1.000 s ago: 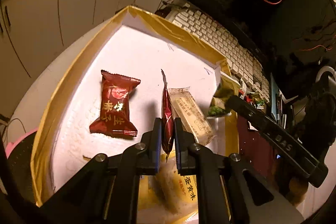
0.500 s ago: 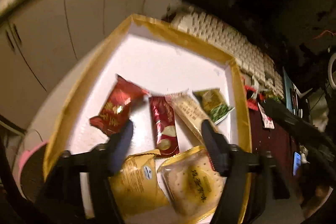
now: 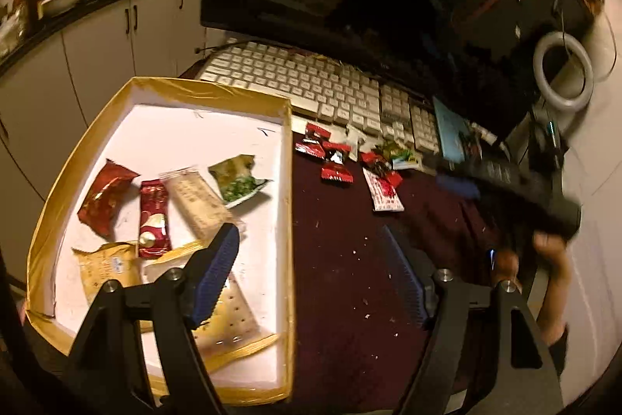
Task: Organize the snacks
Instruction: 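Grasp the green-wrapped snack with the right gripper, then grasp the red-and-white stick pack with the left gripper while the right holds the green snack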
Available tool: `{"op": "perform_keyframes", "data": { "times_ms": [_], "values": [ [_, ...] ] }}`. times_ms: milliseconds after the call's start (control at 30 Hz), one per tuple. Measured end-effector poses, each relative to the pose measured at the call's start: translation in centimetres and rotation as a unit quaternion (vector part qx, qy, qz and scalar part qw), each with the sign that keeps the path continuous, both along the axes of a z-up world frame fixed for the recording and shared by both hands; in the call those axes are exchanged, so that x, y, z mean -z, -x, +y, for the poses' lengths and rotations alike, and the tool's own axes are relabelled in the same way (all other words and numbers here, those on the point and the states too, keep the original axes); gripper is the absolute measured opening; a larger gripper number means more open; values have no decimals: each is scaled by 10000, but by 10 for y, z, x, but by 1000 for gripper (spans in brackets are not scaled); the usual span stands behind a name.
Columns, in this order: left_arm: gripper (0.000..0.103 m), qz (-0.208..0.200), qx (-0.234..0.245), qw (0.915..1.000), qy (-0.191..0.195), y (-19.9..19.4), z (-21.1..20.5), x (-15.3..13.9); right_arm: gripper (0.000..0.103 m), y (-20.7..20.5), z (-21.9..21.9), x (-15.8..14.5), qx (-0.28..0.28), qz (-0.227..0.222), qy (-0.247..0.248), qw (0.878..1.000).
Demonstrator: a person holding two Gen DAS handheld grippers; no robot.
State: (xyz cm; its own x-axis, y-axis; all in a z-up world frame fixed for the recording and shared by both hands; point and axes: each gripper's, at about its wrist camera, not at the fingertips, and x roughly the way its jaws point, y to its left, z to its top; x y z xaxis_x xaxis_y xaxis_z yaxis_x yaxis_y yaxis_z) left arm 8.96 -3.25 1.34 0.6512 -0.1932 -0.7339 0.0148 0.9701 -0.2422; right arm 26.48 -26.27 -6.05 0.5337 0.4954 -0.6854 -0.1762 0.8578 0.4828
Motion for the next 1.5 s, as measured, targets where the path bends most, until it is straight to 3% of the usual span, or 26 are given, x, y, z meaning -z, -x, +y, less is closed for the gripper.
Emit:
{"op": "perform_keyframes", "data": {
  "times_ms": [67,200,267,367,500,700,833,933,1200,1333,1500],
  "values": [
    [75,74,67,9999,-59,0,-5,4,55,-17,4,0,58,49,215,9997],
    [75,181,22,9998,-34,4,-5,10,50,-39,25,2,-83,-24,1181,9930],
    [75,211,4,9998,-47,6,-6,12,22,-48,33,14,-217,244,1242,9917],
    [75,216,-11,9998,-56,9,-5,12,17,-48,43,21,-133,203,1619,9865],
    [75,213,26,9997,-78,8,-7,11,7,-33,41,15,71,122,1526,9882],
    [75,233,49,9997,-27,3,-15,11,6,30,23,-9,510,-416,452,9968],
    [75,303,139,9993,-153,-7,-29,12,6,70,-8,6,681,-672,-156,9953],
    [75,335,255,9989,-205,-16,-44,14,6,74,-24,19,864,-601,-491,9932],
    [73,751,502,9957,-190,-73,-94,36,6,72,-41,29,1229,-822,-849,9854],
    [69,1003,455,9931,-401,-110,-115,53,6,72,-45,35,1281,-709,-874,9854],
    [51,1429,346,9881,-459,-140,-124,77,6,71,-41,38,1262,-704,-793,9863]
  ]
}}
